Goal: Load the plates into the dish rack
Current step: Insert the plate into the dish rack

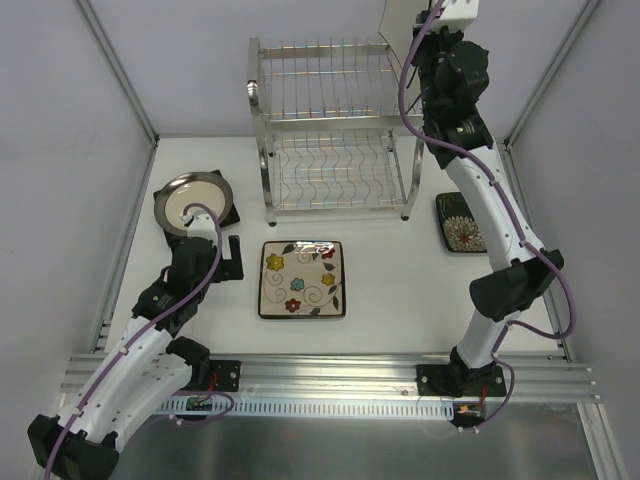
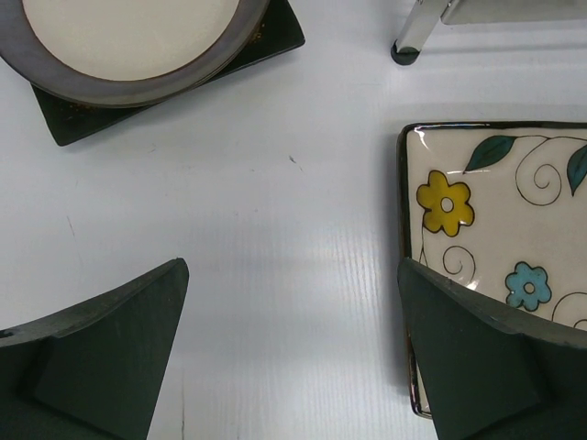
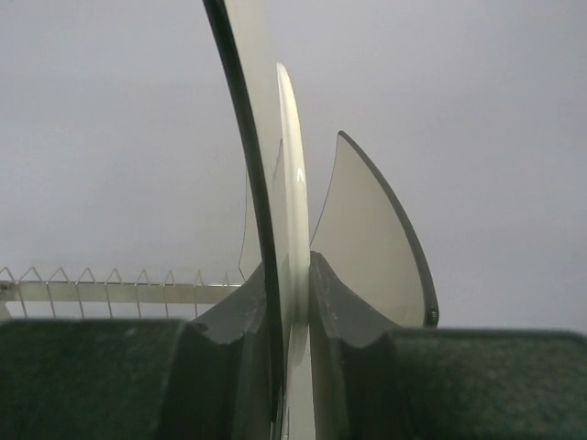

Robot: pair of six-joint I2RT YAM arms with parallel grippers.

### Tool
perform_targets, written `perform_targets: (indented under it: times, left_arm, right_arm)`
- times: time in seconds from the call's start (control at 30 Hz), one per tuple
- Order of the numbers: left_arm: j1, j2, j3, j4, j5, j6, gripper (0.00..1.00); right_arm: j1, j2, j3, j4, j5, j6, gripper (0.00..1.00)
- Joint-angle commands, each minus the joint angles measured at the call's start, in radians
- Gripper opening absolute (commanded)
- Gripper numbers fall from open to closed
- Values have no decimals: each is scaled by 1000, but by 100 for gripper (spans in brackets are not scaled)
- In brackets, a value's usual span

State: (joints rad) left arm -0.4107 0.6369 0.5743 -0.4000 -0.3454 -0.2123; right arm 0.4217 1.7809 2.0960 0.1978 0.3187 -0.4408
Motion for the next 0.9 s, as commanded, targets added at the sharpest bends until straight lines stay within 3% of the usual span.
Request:
perform_targets:
  times: [0.0, 0.87]
  left_arm:
    - [12, 0, -1, 33, 11, 25, 99]
    - [18, -9, -2, 36, 25, 27, 99]
  right_arm:
    - [6, -49, 45, 315, 34, -38, 0]
    - [12, -12, -39, 258, 88, -3, 1]
